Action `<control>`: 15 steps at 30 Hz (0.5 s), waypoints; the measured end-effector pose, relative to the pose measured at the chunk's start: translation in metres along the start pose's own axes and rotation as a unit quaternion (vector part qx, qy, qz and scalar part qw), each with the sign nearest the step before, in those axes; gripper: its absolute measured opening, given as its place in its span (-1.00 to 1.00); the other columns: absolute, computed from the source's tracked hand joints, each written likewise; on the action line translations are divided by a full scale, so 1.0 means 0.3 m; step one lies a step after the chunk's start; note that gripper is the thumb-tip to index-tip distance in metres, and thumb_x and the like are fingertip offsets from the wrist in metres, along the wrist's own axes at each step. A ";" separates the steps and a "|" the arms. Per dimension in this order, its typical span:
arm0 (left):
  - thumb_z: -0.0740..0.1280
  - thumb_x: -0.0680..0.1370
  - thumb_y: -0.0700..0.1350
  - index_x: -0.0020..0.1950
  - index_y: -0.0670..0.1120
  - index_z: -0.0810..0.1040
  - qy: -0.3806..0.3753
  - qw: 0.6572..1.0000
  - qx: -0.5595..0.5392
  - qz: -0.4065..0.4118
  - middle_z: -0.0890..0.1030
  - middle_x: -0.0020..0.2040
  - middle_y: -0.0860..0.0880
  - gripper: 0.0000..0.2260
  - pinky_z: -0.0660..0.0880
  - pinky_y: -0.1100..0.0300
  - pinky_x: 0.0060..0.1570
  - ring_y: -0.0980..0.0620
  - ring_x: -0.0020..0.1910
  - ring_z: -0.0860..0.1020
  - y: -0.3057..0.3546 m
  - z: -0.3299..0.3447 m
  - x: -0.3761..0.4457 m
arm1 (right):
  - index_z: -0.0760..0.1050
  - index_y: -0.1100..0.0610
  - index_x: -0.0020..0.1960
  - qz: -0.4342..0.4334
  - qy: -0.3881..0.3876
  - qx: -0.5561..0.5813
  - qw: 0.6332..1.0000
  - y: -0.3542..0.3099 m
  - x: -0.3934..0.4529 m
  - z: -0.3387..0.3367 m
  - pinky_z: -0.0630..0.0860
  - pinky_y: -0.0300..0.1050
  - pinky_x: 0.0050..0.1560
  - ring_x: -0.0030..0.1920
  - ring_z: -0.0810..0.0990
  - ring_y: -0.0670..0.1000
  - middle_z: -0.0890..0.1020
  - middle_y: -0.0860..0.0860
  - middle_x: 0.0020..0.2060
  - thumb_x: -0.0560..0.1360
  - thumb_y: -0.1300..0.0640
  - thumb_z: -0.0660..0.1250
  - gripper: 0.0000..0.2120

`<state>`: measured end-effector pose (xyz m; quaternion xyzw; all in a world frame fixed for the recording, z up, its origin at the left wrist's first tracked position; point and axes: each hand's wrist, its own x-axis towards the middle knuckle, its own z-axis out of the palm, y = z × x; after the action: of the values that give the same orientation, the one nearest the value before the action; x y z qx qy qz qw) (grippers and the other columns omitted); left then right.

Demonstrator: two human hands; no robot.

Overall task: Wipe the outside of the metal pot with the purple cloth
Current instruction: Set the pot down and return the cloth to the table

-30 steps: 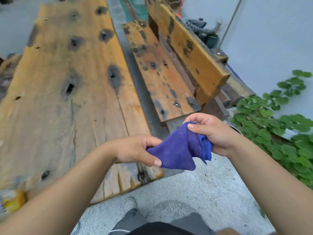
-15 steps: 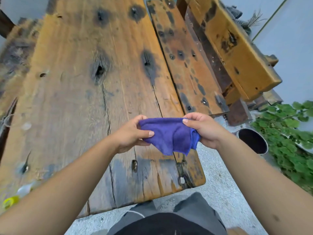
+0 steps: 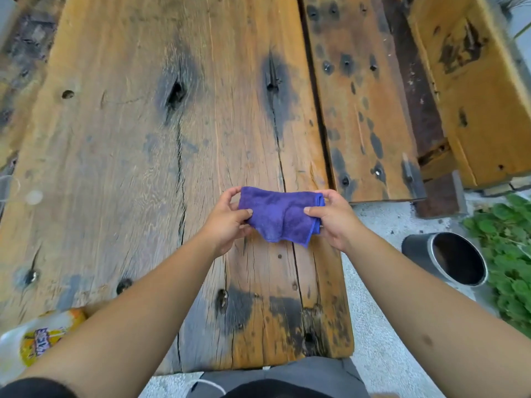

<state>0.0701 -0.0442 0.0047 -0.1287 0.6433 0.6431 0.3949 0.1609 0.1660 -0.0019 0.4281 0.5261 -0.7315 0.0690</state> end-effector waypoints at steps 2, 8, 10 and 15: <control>0.26 0.57 -0.41 0.42 0.12 0.32 0.023 0.999 0.023 0.010 0.65 0.00 -0.01 -0.44 0.46 0.14 -0.33 0.01 -0.20 0.56 -0.005 0.001 0.069 | 0.42 0.03 0.12 -0.037 0.023 -0.041 0.998 -0.015 0.092 0.022 0.62 0.00 -0.22 -0.07 0.70 0.10 0.65 0.18 0.05 0.45 0.45 0.35 -0.59; 0.24 0.55 -0.43 0.54 0.03 0.28 0.068 0.971 0.217 0.076 0.47 0.38 -0.06 -0.37 0.55 0.24 0.05 0.06 0.15 0.55 -0.051 0.011 0.261 | 0.39 -0.13 -0.02 -0.095 0.076 -0.184 0.975 -0.026 0.301 0.049 0.56 0.18 0.10 0.01 0.65 0.10 0.66 0.03 -0.06 0.42 0.39 0.34 -0.57; 0.24 0.55 -0.42 0.57 -0.01 0.26 0.059 0.951 0.282 0.109 0.39 0.48 -0.01 -0.38 0.28 0.36 0.34 0.18 0.38 0.34 -0.069 0.015 0.299 | 0.36 -0.12 0.00 -0.098 0.097 -0.215 0.967 -0.012 0.337 0.054 0.57 0.01 0.03 -0.04 0.65 0.02 0.65 -0.05 -0.11 0.43 0.38 0.34 -0.59; 0.27 0.55 -0.25 0.48 -0.04 0.40 0.065 0.887 0.449 0.092 0.43 0.34 -0.13 -0.52 0.27 0.24 0.33 -0.10 0.33 0.45 -0.108 0.017 0.379 | 0.38 0.08 0.15 -0.113 0.128 -0.360 0.917 0.016 0.416 0.030 0.38 -0.15 -0.02 0.06 0.54 0.09 0.54 0.07 0.11 0.45 0.31 0.37 -0.67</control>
<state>0.0194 -0.0051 -0.0947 0.0804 0.8963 0.3095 0.3073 0.0807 0.2001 -0.0918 0.4020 0.8030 -0.4348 0.0676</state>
